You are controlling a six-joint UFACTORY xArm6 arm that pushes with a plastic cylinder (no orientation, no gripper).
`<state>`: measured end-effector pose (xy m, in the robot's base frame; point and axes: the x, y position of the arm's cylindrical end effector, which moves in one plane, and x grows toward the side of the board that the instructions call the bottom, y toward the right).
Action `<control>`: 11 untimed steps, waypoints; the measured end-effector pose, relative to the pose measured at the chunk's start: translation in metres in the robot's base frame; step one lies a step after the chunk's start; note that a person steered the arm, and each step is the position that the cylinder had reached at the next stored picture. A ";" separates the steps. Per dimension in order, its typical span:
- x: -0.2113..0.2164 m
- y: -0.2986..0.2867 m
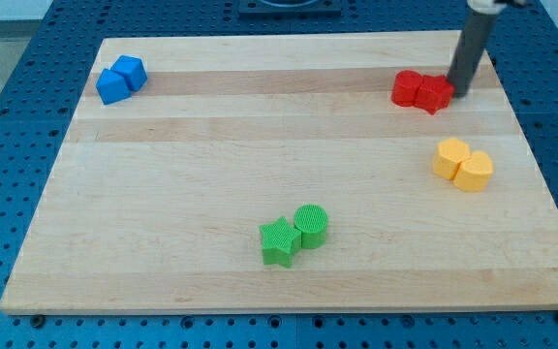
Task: Separate the red star from red circle
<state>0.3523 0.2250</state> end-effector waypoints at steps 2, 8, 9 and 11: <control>0.014 0.000; -0.018 -0.046; 0.024 -0.029; 0.051 -0.023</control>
